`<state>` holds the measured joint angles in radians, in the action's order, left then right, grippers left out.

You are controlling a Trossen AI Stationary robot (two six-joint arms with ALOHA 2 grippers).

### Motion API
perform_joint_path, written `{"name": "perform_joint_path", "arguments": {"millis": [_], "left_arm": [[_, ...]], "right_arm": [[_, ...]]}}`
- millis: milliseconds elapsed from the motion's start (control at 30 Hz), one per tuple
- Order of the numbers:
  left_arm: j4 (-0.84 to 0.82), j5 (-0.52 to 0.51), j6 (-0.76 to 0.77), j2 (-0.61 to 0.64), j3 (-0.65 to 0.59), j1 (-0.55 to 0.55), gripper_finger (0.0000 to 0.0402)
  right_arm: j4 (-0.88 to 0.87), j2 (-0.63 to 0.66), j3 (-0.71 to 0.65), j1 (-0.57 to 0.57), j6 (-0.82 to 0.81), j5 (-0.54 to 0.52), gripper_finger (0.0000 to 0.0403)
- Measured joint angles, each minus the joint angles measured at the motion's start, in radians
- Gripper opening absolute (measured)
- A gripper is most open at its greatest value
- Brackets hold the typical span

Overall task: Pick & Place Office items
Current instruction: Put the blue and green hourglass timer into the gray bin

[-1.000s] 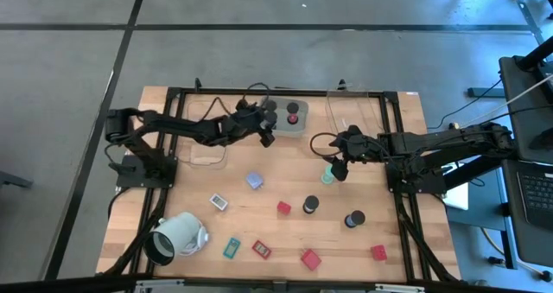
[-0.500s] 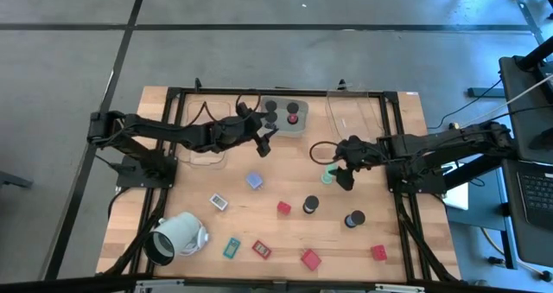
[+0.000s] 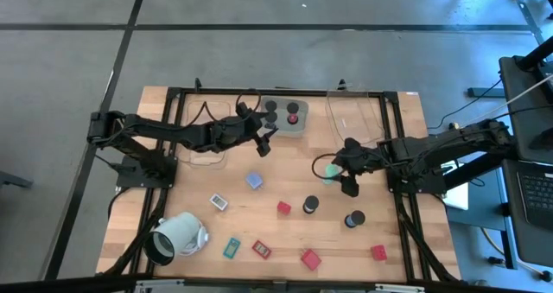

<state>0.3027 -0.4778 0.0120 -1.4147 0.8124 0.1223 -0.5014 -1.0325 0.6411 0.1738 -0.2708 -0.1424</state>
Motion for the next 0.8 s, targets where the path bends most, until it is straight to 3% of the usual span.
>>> {"name": "perform_joint_path", "arguments": {"millis": [433, 800], "left_arm": [[-0.017, 0.000, 0.000, -0.001, 0.000, 0.000, 0.0279], [-0.019, -0.001, 0.000, -0.001, 0.000, 0.000, 0.0279]], "right_arm": [[0.004, -0.007, 0.000, -0.001, -0.029, -0.042, 0.0276], [0.030, -0.035, 0.000, -0.001, -0.062, -0.059, 0.0358]]}}
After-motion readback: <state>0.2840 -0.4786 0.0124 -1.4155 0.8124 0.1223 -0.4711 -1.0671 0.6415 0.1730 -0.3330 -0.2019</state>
